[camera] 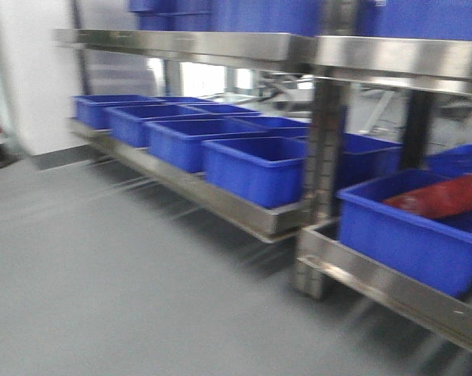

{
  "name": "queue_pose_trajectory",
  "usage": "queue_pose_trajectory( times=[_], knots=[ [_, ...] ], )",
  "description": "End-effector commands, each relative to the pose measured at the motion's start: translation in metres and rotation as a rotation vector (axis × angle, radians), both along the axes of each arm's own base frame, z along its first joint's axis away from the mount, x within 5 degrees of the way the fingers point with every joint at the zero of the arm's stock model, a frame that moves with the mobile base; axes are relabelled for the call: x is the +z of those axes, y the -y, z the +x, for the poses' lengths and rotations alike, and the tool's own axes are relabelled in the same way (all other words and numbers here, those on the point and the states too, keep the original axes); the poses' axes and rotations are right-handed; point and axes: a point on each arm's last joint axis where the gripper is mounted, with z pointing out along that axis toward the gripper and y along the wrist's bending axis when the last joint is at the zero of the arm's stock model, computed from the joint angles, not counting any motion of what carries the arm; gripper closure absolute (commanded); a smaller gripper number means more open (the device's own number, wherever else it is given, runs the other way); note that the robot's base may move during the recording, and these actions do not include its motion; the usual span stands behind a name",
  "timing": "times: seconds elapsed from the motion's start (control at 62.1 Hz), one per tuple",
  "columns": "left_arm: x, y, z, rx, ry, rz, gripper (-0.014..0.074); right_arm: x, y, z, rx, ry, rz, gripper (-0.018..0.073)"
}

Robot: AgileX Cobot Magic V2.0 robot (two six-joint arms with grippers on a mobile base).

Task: Place cylindrical capacitor in blue bin on shelf
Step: 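Drive the base up to the steel shelf of blue bins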

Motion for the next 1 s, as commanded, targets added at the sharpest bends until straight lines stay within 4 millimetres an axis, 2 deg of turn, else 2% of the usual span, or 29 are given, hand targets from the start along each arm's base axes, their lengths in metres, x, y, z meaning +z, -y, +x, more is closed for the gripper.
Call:
queue_pose_trajectory(
  times=[0.0,0.982],
  knots=[
    [0.0017,-0.0003,-0.0017,-0.001,0.022,-0.009,0.0708,0.0009,0.0003,0.0001,-0.004,0.016,0.003,0.0727],
    [0.0017,-0.0003,-0.0017,-0.001,0.022,-0.009,0.0708,0.0008,0.0003,0.0001,-0.004,0.014,0.003,0.0727]
  ],
)
